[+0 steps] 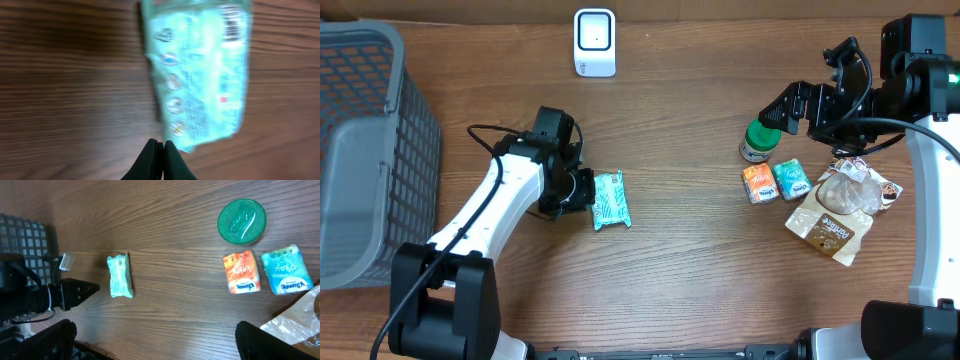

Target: Scan the item barcode

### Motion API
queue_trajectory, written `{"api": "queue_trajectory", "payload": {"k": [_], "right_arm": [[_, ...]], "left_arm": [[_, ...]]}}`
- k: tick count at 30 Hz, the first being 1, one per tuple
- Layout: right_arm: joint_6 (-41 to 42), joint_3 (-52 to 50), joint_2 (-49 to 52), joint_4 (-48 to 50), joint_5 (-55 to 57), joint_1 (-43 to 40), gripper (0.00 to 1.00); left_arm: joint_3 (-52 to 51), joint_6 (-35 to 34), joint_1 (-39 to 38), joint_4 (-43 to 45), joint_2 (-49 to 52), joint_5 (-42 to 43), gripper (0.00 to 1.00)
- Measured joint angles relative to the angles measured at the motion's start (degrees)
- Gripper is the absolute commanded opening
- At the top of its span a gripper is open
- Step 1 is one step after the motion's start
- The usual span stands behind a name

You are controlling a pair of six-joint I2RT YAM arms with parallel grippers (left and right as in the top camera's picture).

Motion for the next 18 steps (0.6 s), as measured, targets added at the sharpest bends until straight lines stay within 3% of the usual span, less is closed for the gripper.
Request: {"api": "queue_trajectory", "payload": {"k": [9, 18], "right_arm": [[0.0, 0.0, 0.0, 0.3, 0.0, 0.0, 1.0], [0.0, 0.0, 0.0, 0.3, 0.0, 0.0, 1.0]], "left_arm": [[-9.2, -0.2, -0.1, 9.6, 1.5, -3.5, 0.04], [-11.5, 0.8, -6.3, 18.3, 2.2, 2.8, 0.04]]}}
